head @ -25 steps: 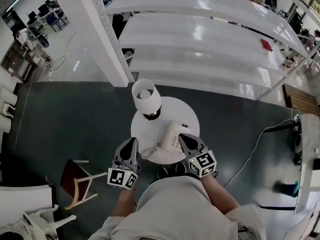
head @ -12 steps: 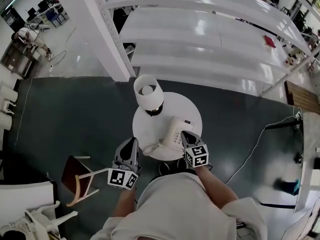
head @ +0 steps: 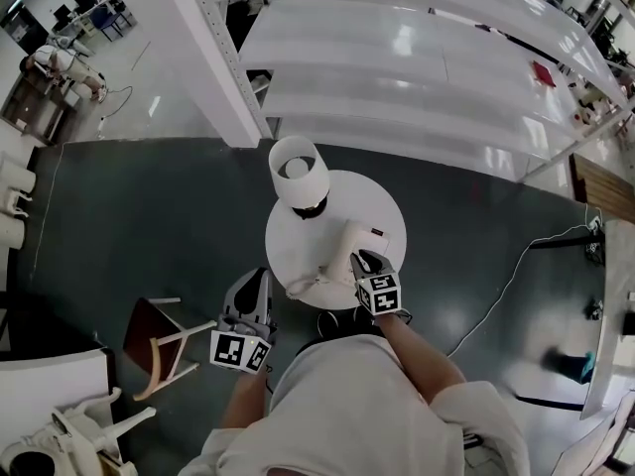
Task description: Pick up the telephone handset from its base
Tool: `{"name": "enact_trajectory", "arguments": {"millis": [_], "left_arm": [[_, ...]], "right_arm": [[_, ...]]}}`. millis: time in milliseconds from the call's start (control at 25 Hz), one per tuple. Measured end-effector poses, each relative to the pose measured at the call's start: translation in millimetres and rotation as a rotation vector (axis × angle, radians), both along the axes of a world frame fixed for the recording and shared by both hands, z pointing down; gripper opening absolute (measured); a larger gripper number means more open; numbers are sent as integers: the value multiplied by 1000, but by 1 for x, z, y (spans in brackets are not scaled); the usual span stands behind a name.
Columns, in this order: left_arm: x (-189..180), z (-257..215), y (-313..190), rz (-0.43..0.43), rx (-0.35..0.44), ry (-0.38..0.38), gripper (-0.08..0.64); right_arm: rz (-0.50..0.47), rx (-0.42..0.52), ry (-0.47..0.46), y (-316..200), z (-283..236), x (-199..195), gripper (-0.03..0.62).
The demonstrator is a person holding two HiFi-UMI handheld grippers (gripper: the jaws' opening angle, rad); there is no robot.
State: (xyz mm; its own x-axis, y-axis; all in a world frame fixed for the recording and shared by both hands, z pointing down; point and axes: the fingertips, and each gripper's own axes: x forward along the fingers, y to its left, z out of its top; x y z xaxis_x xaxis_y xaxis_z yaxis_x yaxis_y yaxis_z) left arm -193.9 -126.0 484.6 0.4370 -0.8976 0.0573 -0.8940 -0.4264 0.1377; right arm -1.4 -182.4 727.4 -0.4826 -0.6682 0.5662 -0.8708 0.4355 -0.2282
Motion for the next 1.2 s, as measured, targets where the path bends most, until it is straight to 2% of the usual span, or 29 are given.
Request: {"name": "enact_trajectory", "arguments": {"millis": [160, 320, 440, 520, 920, 1200], "left_arm": [[-2, 2, -2, 1, -7, 0, 20], [-7, 5, -3, -9, -16, 5, 20], [-12, 8, -5, -12, -24, 1, 20], [-16, 9, -6, -14, -27, -1, 20], [-34, 14, -10, -40, -50, -1, 20], [-39, 18, -12, -51, -68, -4, 20]], "right_arm": [[31, -45, -4, -3, 13, -1, 185], [60, -87, -9, -5, 26, 0, 248], [92, -140, -25, -8, 39, 0, 369], [115, -174, -28, -9, 48, -1, 404], [180, -273, -3, -21, 78, -11, 407], [218, -331, 55, -27, 93, -13, 403]]}}
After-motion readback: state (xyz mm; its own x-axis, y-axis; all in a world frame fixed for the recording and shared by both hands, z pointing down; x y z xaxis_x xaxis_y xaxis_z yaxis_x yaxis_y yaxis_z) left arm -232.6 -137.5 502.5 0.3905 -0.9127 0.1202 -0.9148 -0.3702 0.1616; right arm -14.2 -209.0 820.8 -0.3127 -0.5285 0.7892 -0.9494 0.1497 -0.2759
